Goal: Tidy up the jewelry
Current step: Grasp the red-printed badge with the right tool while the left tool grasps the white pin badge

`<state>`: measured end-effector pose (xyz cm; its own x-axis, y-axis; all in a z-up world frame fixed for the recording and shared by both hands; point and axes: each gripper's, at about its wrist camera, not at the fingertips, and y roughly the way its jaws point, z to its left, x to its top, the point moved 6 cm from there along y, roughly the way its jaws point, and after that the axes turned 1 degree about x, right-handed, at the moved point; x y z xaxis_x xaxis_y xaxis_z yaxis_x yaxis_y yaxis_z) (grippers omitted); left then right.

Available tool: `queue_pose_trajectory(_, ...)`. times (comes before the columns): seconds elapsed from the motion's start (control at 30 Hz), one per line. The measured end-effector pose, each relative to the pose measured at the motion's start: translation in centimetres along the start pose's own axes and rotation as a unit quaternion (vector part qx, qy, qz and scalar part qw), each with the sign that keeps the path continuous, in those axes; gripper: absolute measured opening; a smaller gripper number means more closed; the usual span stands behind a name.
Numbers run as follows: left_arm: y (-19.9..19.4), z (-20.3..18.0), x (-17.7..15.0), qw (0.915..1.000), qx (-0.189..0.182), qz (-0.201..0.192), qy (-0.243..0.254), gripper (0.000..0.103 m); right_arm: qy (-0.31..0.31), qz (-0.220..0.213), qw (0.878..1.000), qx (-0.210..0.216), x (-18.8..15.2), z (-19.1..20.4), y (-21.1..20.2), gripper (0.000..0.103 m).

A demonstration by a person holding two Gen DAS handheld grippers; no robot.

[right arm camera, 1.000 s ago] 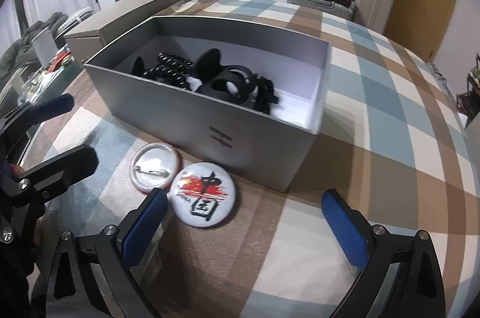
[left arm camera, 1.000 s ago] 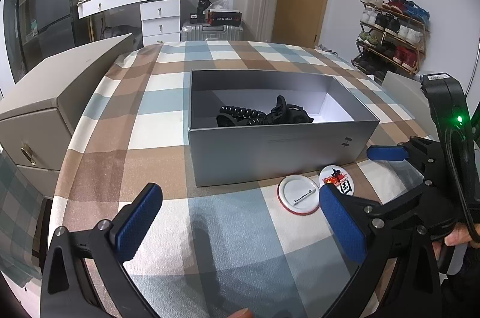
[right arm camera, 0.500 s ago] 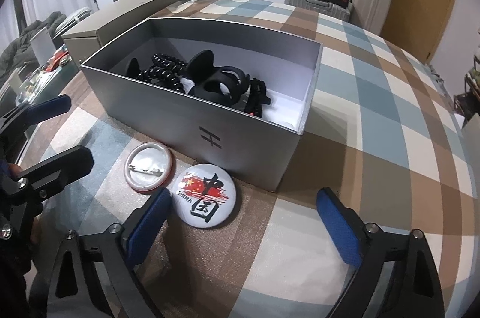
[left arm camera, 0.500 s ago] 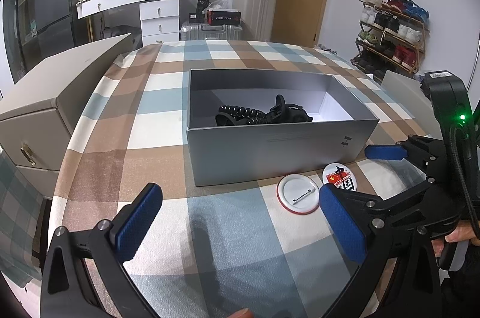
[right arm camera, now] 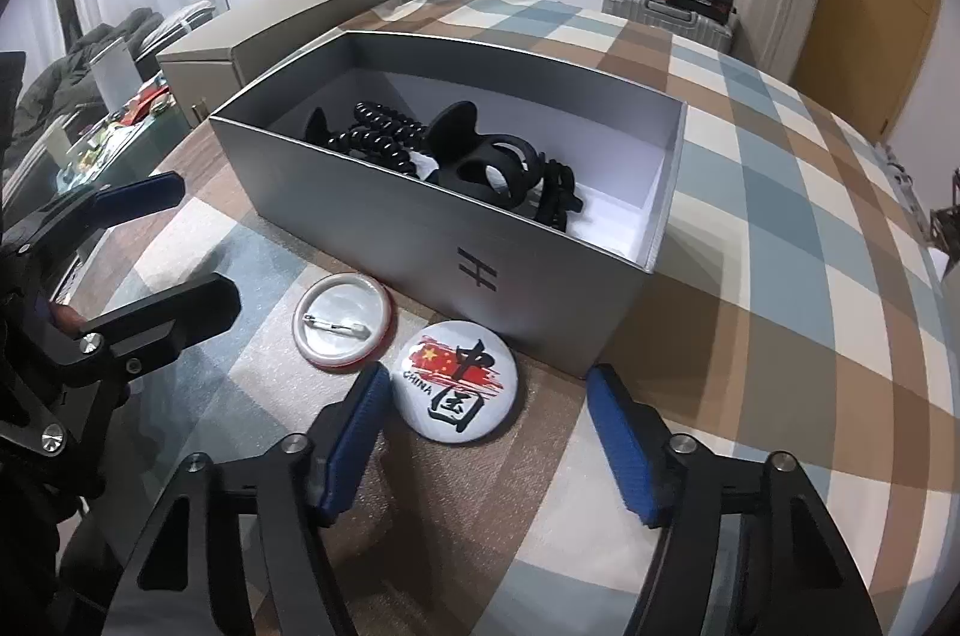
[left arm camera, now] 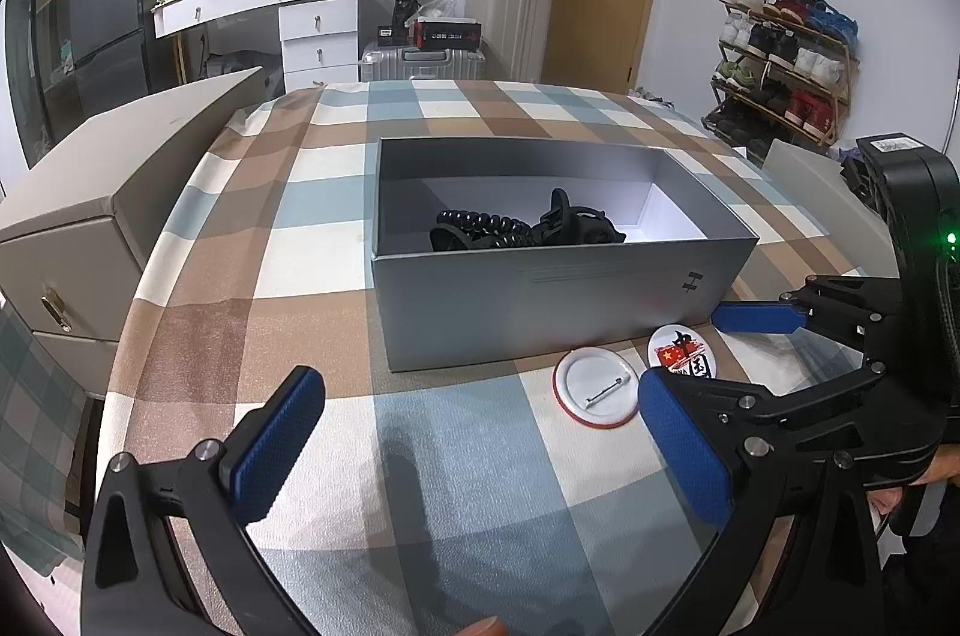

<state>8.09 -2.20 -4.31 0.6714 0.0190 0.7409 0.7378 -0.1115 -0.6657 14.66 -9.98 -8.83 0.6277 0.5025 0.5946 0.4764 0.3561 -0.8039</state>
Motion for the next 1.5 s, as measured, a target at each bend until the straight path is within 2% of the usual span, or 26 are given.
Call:
queue_pose_trajectory(0.13,0.0,0.0,0.0,1.0000,0.001,0.000,0.000,0.102,0.001,0.001,1.000,-0.001,0.0,-0.2,-0.1,0.056)
queue_pose_trajectory(0.2,0.0,0.0,0.0,1.0000,0.000,0.000,0.000,0.102,0.000,0.001,1.000,0.000,0.0,-0.2,-0.2,0.048)
queue_pose_trajectory(0.33,0.0,0.1,0.1,1.0000,0.000,0.000,-0.001,0.102,-0.002,0.003,1.000,0.001,-0.1,-0.2,-0.4,0.042)
queue_pose_trajectory(0.67,0.0,0.0,0.0,1.0000,0.002,0.000,0.004,0.102,-0.006,0.002,1.000,0.011,-0.2,-0.3,-1.0,0.041)
queue_pose_trajectory(1.0,0.1,-0.5,0.2,0.9998,0.014,0.004,0.014,0.102,-0.003,-0.037,0.999,0.021,0.8,-1.2,-4.1,0.041)
queue_pose_trajectory(1.1,0.2,-0.8,0.1,0.9996,0.015,0.017,0.016,0.102,0.002,-0.052,0.998,0.023,1.2,-1.5,-5.1,0.041)
queue_pose_trajectory(1.2,0.7,-1.6,-0.1,0.9990,-0.010,0.041,0.013,0.102,0.008,-0.064,0.998,0.024,1.4,-1.9,-5.8,0.041)
queue_pose_trajectory(1.37,2.0,-3.5,-0.5,0.9961,-0.010,0.075,0.047,0.101,0.024,-0.076,0.997,0.024,1.6,-3.0,-6.7,0.041)
queue_pose_trajectory(1.43,2.3,-3.8,-0.4,0.9953,-0.009,0.083,0.050,0.099,0.027,-0.079,0.996,0.025,1.6,-3.2,-6.9,0.041)
queue_pose_trajectory(1.5,2.6,-4.1,-0.5,0.9942,-0.013,0.093,0.052,0.089,0.029,-0.082,0.996,0.028,1.6,-3.3,-7.1,0.041)
